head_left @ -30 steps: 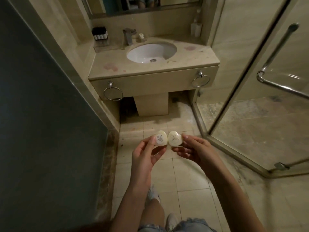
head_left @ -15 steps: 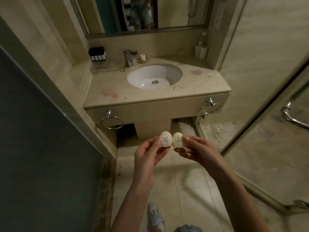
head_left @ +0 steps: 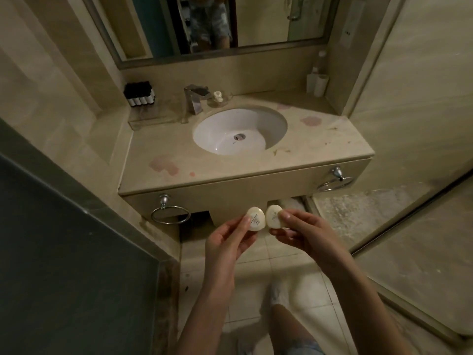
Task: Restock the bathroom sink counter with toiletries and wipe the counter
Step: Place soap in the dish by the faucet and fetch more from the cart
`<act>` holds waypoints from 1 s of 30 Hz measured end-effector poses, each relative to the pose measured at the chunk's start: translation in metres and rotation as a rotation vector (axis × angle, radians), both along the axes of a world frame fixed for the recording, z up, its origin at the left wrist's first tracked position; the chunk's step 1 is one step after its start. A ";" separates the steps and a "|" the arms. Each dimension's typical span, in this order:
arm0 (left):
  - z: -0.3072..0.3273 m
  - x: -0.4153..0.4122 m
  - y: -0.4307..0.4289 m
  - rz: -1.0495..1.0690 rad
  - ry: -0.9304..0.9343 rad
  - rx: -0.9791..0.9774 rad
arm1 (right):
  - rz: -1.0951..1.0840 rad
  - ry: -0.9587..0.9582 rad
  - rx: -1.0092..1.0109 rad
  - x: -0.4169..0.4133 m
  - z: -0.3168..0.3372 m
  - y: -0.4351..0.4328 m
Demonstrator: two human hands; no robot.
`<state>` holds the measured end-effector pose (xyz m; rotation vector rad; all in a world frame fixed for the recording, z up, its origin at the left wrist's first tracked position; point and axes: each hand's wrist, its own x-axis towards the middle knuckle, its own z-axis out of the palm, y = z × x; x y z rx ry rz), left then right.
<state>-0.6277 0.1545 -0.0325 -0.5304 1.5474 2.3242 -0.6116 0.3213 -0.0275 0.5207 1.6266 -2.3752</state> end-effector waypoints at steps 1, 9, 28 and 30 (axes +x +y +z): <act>-0.001 -0.009 0.003 0.004 -0.006 -0.003 | 0.002 -0.002 -0.012 -0.011 -0.003 0.003; -0.012 -0.118 0.033 0.057 0.004 -0.118 | 0.028 -0.013 0.001 -0.131 -0.020 0.032; -0.011 -0.332 0.123 0.117 -0.025 -0.092 | 0.123 -0.042 0.054 -0.366 -0.024 0.118; -0.013 -0.349 0.119 0.137 -0.047 -0.097 | 0.131 -0.056 0.052 -0.386 -0.025 0.113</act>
